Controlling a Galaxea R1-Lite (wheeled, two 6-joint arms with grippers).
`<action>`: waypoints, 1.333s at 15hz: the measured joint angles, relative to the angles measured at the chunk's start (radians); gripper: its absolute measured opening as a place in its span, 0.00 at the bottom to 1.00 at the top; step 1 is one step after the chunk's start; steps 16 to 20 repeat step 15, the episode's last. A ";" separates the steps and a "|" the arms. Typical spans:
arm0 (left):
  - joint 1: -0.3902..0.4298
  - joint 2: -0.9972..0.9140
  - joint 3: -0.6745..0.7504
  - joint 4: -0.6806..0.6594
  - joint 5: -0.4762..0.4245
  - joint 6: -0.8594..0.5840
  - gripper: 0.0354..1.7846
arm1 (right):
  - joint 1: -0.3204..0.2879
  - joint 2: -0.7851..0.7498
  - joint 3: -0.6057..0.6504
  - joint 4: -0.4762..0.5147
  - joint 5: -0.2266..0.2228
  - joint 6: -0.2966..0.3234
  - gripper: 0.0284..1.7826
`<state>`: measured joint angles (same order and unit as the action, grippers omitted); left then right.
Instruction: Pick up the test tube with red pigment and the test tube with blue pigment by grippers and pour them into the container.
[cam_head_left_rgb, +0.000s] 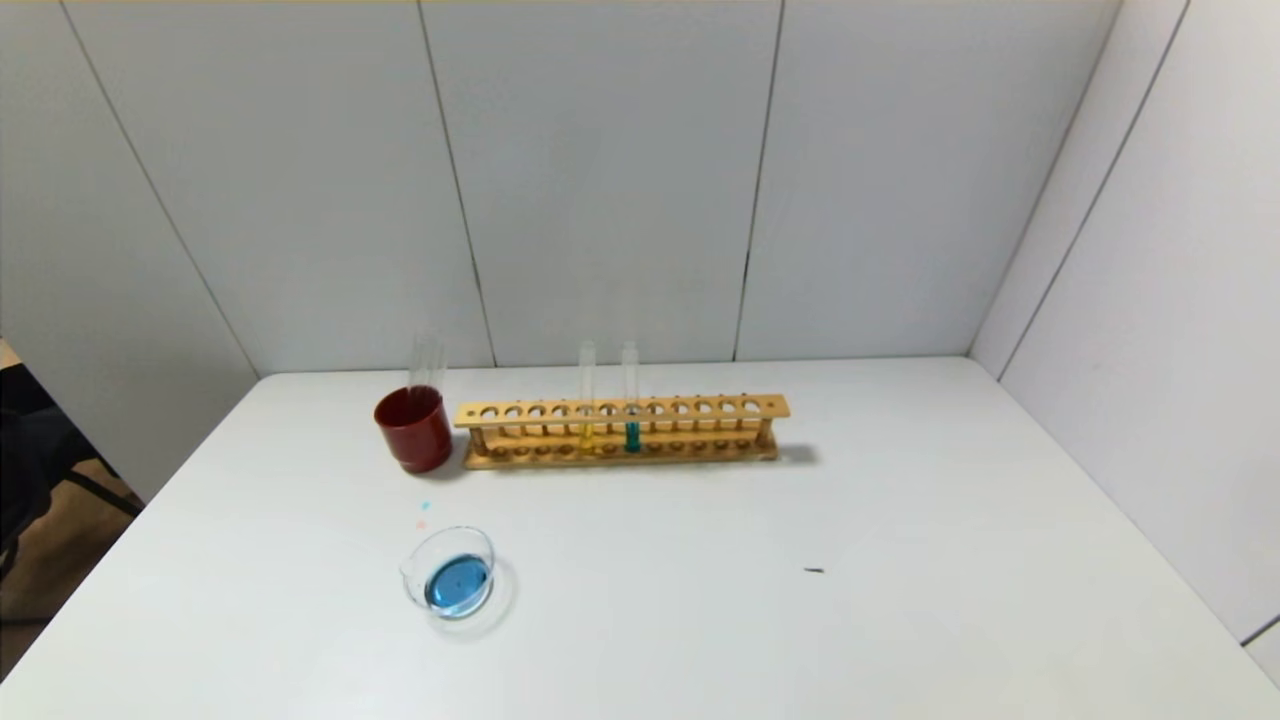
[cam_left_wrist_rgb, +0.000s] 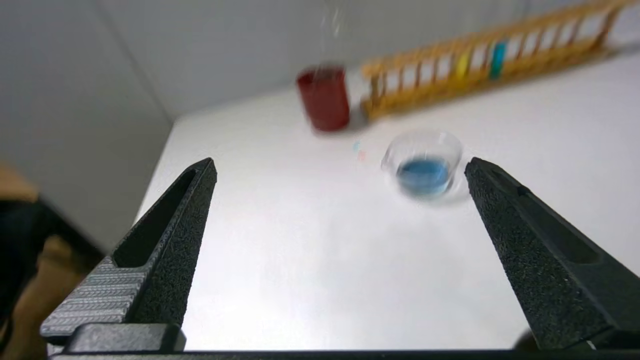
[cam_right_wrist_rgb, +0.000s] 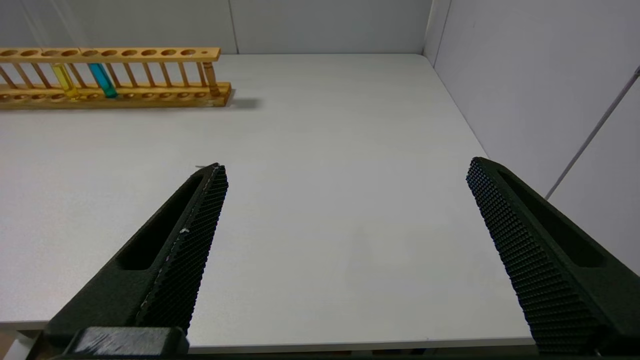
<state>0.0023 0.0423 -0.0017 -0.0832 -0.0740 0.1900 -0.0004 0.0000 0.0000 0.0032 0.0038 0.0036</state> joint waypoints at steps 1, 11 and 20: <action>0.000 -0.016 -0.003 0.079 0.035 -0.028 0.98 | 0.000 0.000 0.000 0.000 0.000 0.000 0.98; 0.001 -0.045 -0.016 0.136 0.037 -0.092 0.98 | -0.001 0.000 0.000 -0.001 0.000 -0.002 0.98; 0.002 -0.045 -0.016 0.134 0.037 -0.107 0.98 | -0.001 0.000 0.000 -0.001 0.000 0.001 0.98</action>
